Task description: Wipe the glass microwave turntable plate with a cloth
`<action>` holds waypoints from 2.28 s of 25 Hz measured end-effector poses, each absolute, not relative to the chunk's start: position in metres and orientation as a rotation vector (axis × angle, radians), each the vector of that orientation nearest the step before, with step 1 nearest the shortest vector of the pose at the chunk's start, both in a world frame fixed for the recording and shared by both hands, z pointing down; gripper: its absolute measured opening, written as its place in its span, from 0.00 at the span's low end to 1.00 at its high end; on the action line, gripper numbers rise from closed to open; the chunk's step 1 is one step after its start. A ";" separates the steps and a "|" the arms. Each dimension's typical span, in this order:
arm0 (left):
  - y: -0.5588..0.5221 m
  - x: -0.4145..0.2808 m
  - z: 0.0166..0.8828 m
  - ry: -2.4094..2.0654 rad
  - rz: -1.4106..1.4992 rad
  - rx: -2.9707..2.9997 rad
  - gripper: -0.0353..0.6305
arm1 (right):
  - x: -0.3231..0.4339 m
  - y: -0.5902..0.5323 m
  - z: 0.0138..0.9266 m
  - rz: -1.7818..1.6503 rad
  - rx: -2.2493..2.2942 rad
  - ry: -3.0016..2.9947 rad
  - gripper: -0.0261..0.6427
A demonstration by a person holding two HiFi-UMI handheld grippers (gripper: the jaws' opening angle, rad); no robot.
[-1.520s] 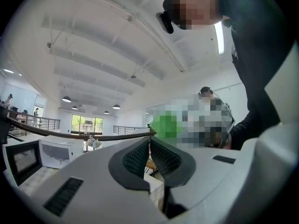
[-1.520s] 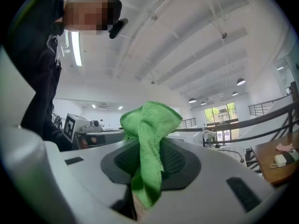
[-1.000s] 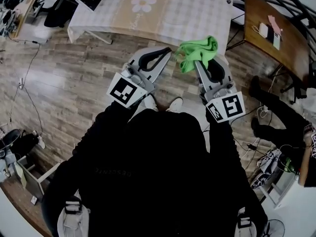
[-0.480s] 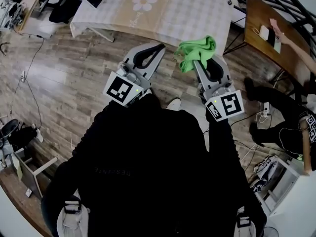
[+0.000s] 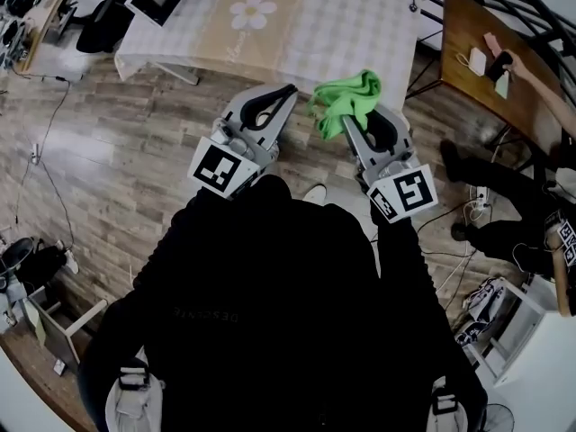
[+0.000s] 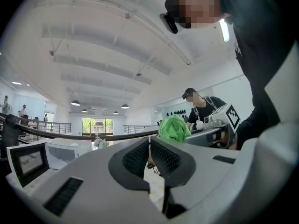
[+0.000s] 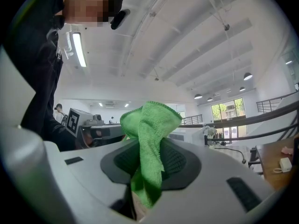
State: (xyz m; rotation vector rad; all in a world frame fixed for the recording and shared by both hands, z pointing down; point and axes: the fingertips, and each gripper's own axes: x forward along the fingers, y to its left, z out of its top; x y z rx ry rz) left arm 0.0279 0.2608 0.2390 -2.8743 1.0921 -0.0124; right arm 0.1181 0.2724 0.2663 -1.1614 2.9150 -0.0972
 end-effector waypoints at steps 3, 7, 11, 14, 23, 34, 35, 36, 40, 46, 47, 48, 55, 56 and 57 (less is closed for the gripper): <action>0.230 0.022 0.245 1.077 0.010 -2.898 0.09 | 0.110 0.246 0.271 -0.109 -1.180 2.927 0.22; 0.181 0.011 0.250 1.032 0.027 -2.928 0.09 | 0.098 0.198 0.279 -0.137 -1.231 2.926 0.22; 0.128 -0.006 0.253 0.989 0.016 -2.956 0.09 | 0.082 0.148 0.283 -0.178 -1.278 2.916 0.22; 0.092 -0.015 0.251 0.948 0.011 -2.975 0.09 | 0.071 0.113 0.282 -0.191 -1.315 2.918 0.22; 0.004 -0.036 0.266 0.813 0.010 -3.049 0.09 | 0.048 0.024 0.305 -0.273 -1.474 2.892 0.22; -0.057 -0.055 0.297 0.732 -0.003 -3.163 0.08 | 0.032 -0.033 0.340 -0.378 -1.636 2.884 0.22; -0.062 -0.056 0.300 0.742 -0.002 -3.167 0.09 | 0.032 -0.037 0.344 -0.387 -1.639 2.888 0.22; -0.065 -0.057 0.303 0.756 0.000 -3.174 0.09 | 0.032 -0.040 0.349 -0.396 -1.641 2.894 0.22; -0.078 -0.058 0.313 0.820 0.006 -3.182 0.09 | 0.038 -0.059 0.368 -0.437 -1.641 2.923 0.22; -0.099 -0.054 0.331 0.885 -0.056 -3.147 0.09 | 0.051 -0.095 0.400 -0.480 -1.636 3.006 0.22; -0.103 -0.053 0.334 0.893 -0.058 -3.130 0.09 | 0.052 -0.102 0.406 -0.484 -1.627 3.027 0.22; -0.107 -0.054 0.336 0.911 -0.063 -3.121 0.09 | 0.052 -0.108 0.412 -0.485 -1.617 3.051 0.22; -0.136 -0.052 0.360 1.035 -0.099 -3.117 0.09 | 0.044 -0.148 0.460 -0.404 -1.543 3.266 0.22; -0.140 -0.052 0.364 1.052 -0.105 -3.108 0.09 | 0.041 -0.152 0.467 -0.387 -1.525 3.302 0.22; -0.145 -0.051 0.368 1.070 -0.114 -3.098 0.09 | 0.038 -0.157 0.474 -0.368 -1.507 3.338 0.22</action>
